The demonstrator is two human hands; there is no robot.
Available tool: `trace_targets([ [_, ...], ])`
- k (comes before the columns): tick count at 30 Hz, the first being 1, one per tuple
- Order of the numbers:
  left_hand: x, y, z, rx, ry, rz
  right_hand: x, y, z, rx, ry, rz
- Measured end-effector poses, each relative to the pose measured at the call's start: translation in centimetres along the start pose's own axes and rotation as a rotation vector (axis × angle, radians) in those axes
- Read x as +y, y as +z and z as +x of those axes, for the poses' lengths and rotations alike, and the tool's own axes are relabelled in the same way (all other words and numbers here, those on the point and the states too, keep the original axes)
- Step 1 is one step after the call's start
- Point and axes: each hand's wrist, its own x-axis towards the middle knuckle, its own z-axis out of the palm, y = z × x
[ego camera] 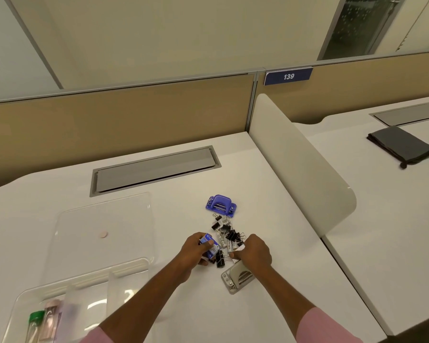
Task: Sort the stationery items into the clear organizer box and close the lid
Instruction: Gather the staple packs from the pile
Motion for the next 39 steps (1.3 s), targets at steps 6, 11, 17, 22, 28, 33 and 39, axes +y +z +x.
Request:
trace_targets([
  [6,0.5,-0.2,0.3,-0.004,0.003,-0.031,1.1,-1.1,1.3,0.031,-0.023,0.094],
  [11,1.2,-0.4,1.0,0.011,0.017,-0.038,-0.6,-2.5,2.5,0.056,-0.163,0.255],
  [17,2.2,-0.4,1.2,0.054,0.035,-0.043,-4.2,-2.2,3.1,-0.091,-0.439,0.303],
  [22,1.2,-1.2,1.4,0.108,0.021,-0.032,-4.5,-0.8,4.2,-0.116,-0.571,0.105],
  [28,0.9,-1.7,1.9,0.137,0.032,-0.054,-2.7,0.1,3.4,-0.111,-0.673,-0.079],
  [33,0.8,-1.6,2.1,0.13,0.048,-0.059,-1.0,1.3,3.1,-0.094,-0.733,-0.117],
  [39,0.8,-1.5,2.3,0.126,0.035,-0.052,-0.9,1.7,3.2,0.006,-0.683,-0.028],
])
